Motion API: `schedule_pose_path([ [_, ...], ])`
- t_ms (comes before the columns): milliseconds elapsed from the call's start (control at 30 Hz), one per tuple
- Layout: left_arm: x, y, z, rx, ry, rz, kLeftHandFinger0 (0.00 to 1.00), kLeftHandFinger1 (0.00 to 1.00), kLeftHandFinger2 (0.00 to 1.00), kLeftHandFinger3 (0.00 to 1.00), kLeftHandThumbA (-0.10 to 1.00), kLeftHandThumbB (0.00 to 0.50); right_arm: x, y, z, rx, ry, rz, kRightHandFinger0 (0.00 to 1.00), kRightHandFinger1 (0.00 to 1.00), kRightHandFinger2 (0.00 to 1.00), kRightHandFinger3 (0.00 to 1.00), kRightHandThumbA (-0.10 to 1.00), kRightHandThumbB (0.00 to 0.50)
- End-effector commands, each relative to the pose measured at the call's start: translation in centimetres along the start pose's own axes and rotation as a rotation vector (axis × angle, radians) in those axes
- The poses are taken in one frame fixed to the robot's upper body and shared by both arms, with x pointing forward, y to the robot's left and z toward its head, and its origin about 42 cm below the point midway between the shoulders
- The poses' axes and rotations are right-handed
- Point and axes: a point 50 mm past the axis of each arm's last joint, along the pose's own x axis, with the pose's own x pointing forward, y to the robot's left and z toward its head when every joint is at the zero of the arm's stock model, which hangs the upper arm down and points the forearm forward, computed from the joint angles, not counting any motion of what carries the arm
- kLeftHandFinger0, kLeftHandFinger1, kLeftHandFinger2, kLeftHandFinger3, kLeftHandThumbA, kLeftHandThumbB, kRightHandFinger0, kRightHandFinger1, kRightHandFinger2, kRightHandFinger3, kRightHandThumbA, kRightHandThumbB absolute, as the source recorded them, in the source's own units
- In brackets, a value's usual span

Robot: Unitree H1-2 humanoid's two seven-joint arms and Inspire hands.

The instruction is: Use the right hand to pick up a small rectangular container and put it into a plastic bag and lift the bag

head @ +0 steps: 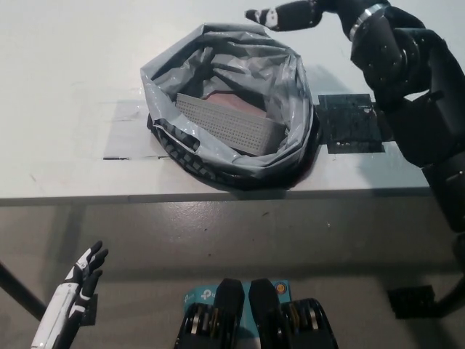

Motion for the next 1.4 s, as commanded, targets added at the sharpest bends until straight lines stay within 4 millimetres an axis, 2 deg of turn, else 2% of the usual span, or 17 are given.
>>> schedule_pose_path([
  [0,0.3,0.7,0.9,0.016,-0.043,0.002,1.00,1.00,1.00,1.00,1.00,0.091,0.6,-1.4,-1.8,0.026,0.112,0.025,1.00,1.00,1.00,1.00,0.78,0.407],
  [200,0.6,0.7,1.0,0.023,-0.055,-0.001,1.00,1.00,1.00,1.00,1.00,0.088,0.7,0.5,-3.2,0.056,0.181,0.124,1.00,1.00,1.00,1.00,0.81,0.430],
  [267,0.6,0.6,1.0,0.012,-0.049,-0.001,1.00,1.00,1.00,1.00,1.00,0.105,0.6,1.3,-3.6,0.076,0.202,0.144,1.00,1.00,1.00,1.00,0.81,0.430],
  [400,0.5,0.5,0.9,0.011,-0.050,-0.003,1.00,1.00,1.00,1.00,1.00,0.086,0.4,2.9,-4.0,0.106,0.230,0.181,1.00,1.00,1.00,1.00,0.82,0.449],
  [467,0.6,0.5,1.0,0.012,-0.051,-0.004,1.00,1.00,1.00,1.00,1.00,0.095,0.4,3.4,-4.0,0.130,0.244,0.204,1.00,1.00,1.00,1.00,0.81,0.443],
  [567,0.7,0.5,1.0,0.010,-0.048,-0.009,1.00,1.00,1.00,1.00,1.00,0.097,0.3,4.2,-4.2,0.158,0.267,0.247,1.00,1.00,1.00,1.00,0.85,0.473],
  [700,0.8,0.6,1.0,0.017,-0.054,-0.010,1.00,1.00,1.00,1.00,1.00,0.101,0.1,4.9,-4.5,0.228,0.293,0.272,1.00,1.00,1.00,1.00,0.82,0.463],
  [867,0.8,0.7,1.1,0.012,-0.054,-0.006,1.00,1.00,1.00,1.00,1.00,0.104,0.2,5.5,-5.0,0.215,0.320,0.314,1.00,1.00,1.00,1.00,0.85,0.477],
  [1167,0.9,0.6,1.2,0.009,-0.059,-0.004,1.00,1.00,1.00,1.00,1.00,0.106,0.1,6.7,-5.8,0.205,0.355,0.340,1.00,1.00,1.00,1.00,0.85,0.457],
  [1267,1.0,0.7,1.3,0.010,-0.061,-0.006,1.00,1.00,1.00,1.00,1.00,0.105,0.1,7.0,-5.9,0.195,0.369,0.349,1.00,1.00,1.00,1.00,0.87,0.478],
  [1367,1.2,0.7,1.4,0.012,-0.064,-0.005,1.00,1.00,1.00,1.00,1.00,0.104,0.2,6.9,-6.0,0.195,0.368,0.349,1.00,1.00,1.00,1.00,0.87,0.474],
])
